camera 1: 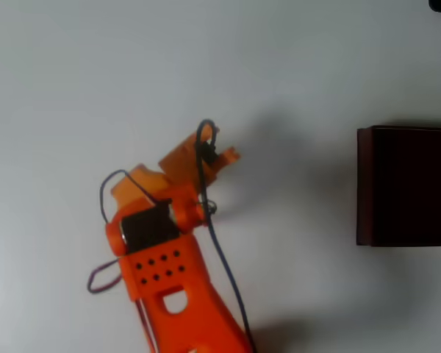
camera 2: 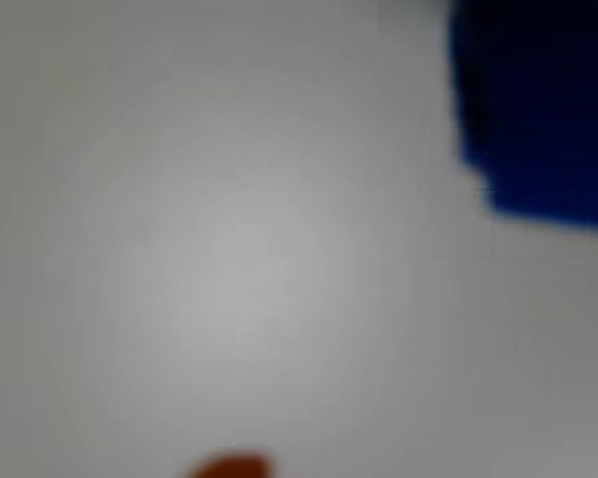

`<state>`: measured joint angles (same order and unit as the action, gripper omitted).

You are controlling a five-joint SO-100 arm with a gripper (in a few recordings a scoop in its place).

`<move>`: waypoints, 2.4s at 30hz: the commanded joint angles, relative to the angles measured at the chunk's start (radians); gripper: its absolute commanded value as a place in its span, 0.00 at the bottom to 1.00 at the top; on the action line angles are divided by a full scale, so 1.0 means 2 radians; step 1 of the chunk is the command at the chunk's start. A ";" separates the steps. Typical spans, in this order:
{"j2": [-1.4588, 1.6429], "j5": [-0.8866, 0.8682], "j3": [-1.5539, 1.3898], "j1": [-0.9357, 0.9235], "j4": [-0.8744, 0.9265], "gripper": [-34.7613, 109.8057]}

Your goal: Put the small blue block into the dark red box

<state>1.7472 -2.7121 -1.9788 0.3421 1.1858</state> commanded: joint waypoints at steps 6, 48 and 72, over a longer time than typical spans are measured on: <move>-0.021 0.015 0.037 -0.019 0.004 0.45; -0.062 0.070 0.005 -0.055 -0.031 0.36; -0.054 0.358 0.128 -0.171 0.120 0.24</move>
<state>1.5892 -2.2120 -1.8761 0.0890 1.2671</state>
